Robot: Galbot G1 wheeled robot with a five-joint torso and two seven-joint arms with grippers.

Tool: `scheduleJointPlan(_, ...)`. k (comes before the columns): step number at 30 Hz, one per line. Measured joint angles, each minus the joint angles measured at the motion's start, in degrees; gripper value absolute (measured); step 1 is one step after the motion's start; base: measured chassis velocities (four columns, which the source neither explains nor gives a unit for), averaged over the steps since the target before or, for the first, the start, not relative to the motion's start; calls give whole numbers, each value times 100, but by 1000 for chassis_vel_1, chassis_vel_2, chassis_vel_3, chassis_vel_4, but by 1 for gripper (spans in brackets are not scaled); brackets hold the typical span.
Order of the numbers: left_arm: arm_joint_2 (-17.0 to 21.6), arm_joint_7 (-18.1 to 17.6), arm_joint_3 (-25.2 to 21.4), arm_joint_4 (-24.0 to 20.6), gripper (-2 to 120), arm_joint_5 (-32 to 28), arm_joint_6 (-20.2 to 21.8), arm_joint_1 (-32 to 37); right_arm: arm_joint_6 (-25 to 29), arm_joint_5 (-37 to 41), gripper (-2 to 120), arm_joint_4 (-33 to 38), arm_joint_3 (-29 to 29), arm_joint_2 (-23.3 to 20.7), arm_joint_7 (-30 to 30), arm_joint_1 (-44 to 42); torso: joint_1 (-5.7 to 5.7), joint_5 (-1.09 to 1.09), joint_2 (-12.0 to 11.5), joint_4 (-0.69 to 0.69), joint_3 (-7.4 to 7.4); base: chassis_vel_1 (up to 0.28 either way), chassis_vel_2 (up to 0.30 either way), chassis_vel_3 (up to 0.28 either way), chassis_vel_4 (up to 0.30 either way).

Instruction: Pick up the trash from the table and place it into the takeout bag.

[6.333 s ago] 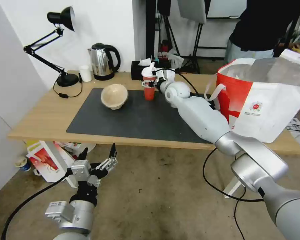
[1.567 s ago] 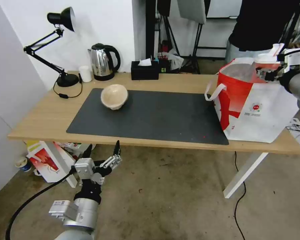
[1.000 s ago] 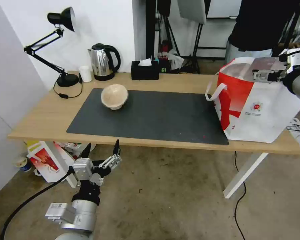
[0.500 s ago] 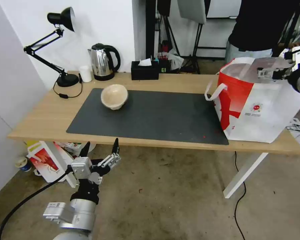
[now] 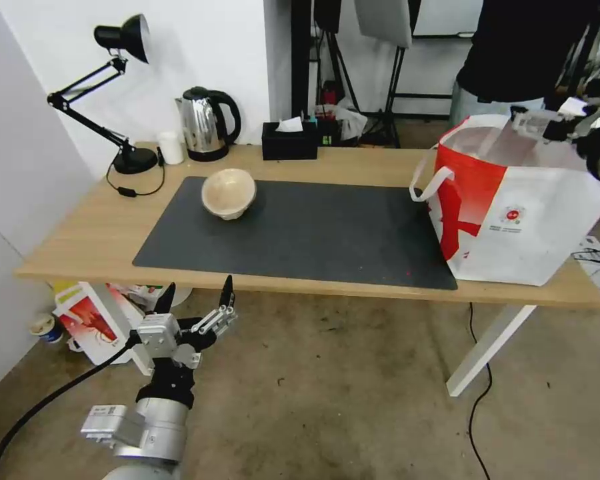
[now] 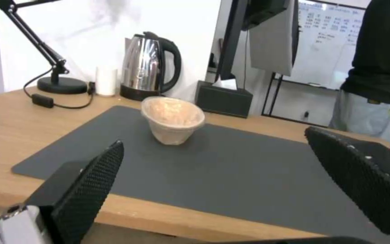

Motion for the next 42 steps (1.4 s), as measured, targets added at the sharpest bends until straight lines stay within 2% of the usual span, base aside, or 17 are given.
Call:
scheduleJointPlan(1,-19,0,-1,0,100,13,-5,14,300,-207,100,217,12,137,1,-125,0,1,0,0,0,0,0,0,0)
scheduleJointPlan(3,-29,0,-2,0,100,19,-7,22,434,-333,100,339,30,212,-1,-219,0,1,0,0,0,0,0,0,0)
scheduleJointPlan(6,-47,0,-17,-1,100,57,-10,50,1000,-1348,100,992,68,654,-143,-874,0,0,0,1,0,0,0,0,0)
scheduleJointPlan(7,-47,0,-17,-1,100,57,-10,50,1000,-1348,100,992,68,654,-143,-874,0,0,0,1,0,0,0,0,0)
scheduleJointPlan(9,-48,0,-26,-9,100,74,-11,67,1370,-2226,100,1240,74,952,-487,-1493,0,1,0,-1,0,0,0,0,0)
scheduleJointPlan(10,-52,0,-26,-15,100,78,-15,75,1603,-2703,100,1266,76,1103,-696,-1822,0,2,1,-1,-1,0,0,0,0)
scheduleJointPlan(12,-55,0,-26,-17,100,80,-18,83,1749,-2977,100,1284,76,1196,-823,-2023,0,3,1,-1,0,0,0,0,0)
scheduleJointPlan(13,-59,-1,-24,-17,100,81,-20,86,1920,-3254,100,1291,76,1296,-946,-2228,0,3,0,-2,0,0,0,0,0)
scheduleJointPlan(14,-64,-2,-19,-17,100,82,-28,89,2259,-3849,100,1290,52,1540,-1097,-2614,0,2,0,-2,0,0,0,0,0)
scheduleJointPlan(16,-68,-2,-15,-15,100,85,-32,85,2452,-4235,100,1286,29,1732,-1167,-2874,0,1,1,-1,-1,0,0,0,0)
scheduleJointPlan(21,-74,1,-11,-7,100,92,-35,67,2850,-4876,100,1274,-166,2082,-1258,-3303,0,1,1,-1,0,0,0,0,0)
scheduleJointPlan(25,-82,20,-1,2,100,129,-50,70,3214,-5596,100,1259,-650,2360,-1349,-3848,0,1,1,-2,-1,0,0,0,0)
scheduleJointPlan(30,-96,57,1,9,100,168,-71,76,3437,-6139,100,1251,-1064,2530,-1407,-4194,1,1,1,0,0,0,0,0,0)
scheduleJointPlan(42,-135,84,-1,27,100,216,-141,91,3972,-6917,100,1132,-1401,2700,-1397,-4854,1,2,1,-1,0,0,0,0,0)
